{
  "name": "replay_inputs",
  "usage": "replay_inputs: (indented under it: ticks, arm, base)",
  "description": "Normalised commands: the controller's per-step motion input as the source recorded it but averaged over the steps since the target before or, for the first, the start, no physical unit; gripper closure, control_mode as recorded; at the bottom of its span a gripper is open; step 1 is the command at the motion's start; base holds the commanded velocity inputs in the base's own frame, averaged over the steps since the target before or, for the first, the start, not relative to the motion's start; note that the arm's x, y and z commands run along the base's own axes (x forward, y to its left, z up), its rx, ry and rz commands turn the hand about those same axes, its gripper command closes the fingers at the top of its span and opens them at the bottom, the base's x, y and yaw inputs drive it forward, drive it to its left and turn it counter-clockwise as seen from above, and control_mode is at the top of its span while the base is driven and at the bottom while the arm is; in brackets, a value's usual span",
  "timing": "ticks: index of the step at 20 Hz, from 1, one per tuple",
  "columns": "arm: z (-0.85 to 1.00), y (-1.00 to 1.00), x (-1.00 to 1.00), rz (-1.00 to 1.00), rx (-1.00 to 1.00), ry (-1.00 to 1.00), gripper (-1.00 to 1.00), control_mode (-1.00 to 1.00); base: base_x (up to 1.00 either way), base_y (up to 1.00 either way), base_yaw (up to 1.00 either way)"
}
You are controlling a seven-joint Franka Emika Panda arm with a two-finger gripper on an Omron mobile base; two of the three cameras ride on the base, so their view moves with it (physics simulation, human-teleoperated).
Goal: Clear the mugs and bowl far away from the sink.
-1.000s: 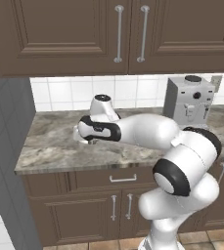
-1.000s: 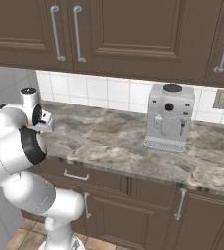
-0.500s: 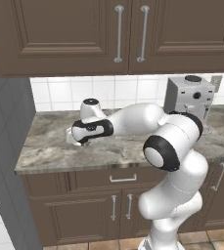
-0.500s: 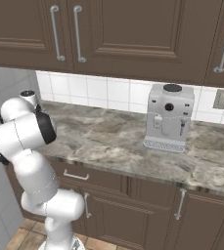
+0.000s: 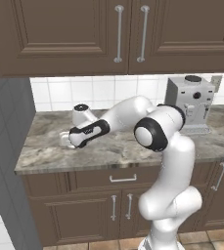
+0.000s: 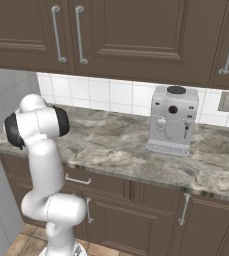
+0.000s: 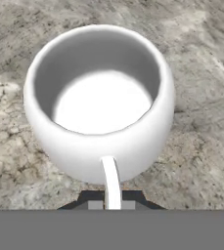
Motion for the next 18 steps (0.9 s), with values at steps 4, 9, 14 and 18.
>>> replay_inputs:
  ticks: [4,9,14,18]
  arm:
    - [-0.32,0.24,0.46,0.0,0.0,0.01,1.0,-1.0]
    - [-0.27,0.24,0.51,0.0,0.0,0.01,1.0,-1.0]
    - [-0.25,0.24,0.51,0.0,0.0,0.02,1.0,-1.0]
    - [-0.24,0.22,0.48,0.0,0.0,0.02,1.0,-1.0]
  base:
    - [0.0,0.0,0.0]
    - [0.0,0.0,0.0]
    - [0.0,0.0,0.0]
    - [0.0,0.0,0.0]
